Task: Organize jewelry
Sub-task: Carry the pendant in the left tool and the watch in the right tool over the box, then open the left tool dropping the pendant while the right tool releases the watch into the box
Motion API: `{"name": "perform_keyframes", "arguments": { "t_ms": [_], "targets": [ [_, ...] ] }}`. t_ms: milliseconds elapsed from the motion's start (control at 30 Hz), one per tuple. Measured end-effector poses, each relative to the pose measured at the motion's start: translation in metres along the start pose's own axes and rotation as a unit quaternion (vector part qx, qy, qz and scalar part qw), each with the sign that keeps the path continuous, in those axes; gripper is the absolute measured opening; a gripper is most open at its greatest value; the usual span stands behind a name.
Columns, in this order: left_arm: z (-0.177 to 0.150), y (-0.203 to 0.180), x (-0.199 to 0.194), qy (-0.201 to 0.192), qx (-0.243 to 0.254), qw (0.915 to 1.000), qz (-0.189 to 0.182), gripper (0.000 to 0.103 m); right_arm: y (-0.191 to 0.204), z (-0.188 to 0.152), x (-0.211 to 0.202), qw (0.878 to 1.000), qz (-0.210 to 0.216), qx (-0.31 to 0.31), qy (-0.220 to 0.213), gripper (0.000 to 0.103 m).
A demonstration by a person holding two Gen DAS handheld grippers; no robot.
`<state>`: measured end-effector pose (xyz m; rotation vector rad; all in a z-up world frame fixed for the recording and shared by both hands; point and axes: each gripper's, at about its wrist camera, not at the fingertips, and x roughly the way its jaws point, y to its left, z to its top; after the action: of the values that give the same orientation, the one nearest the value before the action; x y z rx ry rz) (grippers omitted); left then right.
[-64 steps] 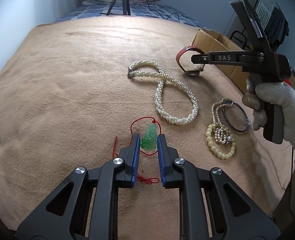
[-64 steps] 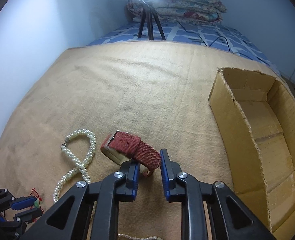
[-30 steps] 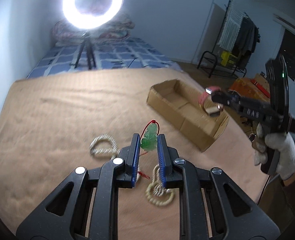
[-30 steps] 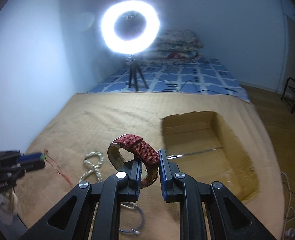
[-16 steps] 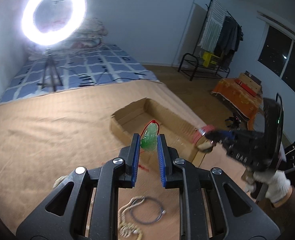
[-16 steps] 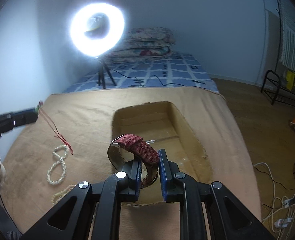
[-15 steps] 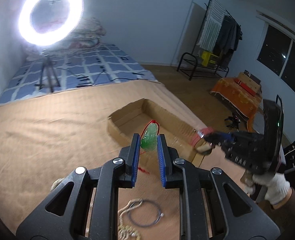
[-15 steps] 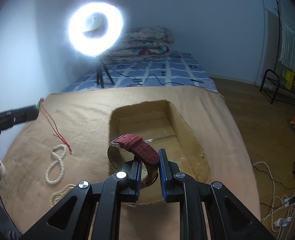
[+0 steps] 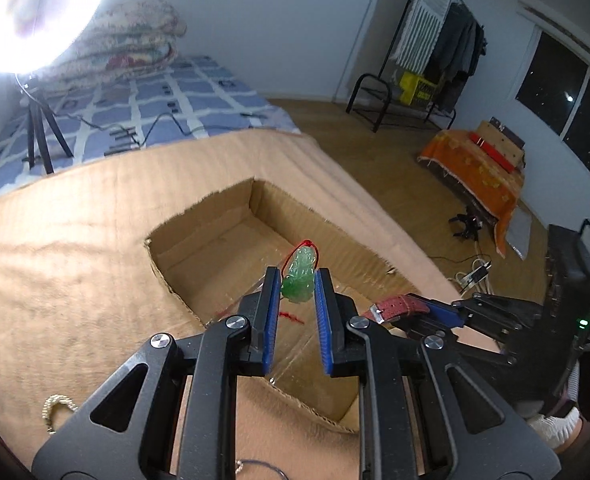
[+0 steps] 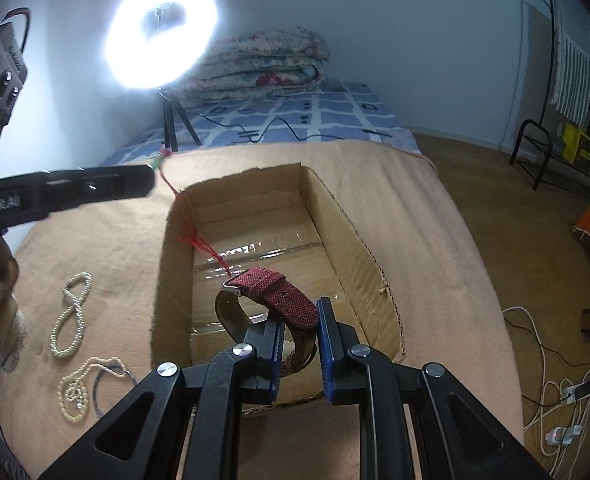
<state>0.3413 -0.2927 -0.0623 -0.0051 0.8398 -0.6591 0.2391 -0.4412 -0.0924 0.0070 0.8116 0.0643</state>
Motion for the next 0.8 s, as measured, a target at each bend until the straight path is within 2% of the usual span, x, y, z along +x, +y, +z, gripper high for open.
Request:
{"name": "perform_keyframes", "arguments": {
  "t_ms": [333,800],
  "targets": [
    [-0.005,0.004,0.042,0.037,-0.005,0.9989,0.029,0.016,0.001,-0.004,0.027,1.0,0.003,-0.005,0.025,0.014],
    [-0.004,0.005,0.075,0.069,-0.009,0.9965,0.046,0.016,0.013,-0.006,0.043,0.998,0.007,-0.028,0.051,0.014]
  ]
}}
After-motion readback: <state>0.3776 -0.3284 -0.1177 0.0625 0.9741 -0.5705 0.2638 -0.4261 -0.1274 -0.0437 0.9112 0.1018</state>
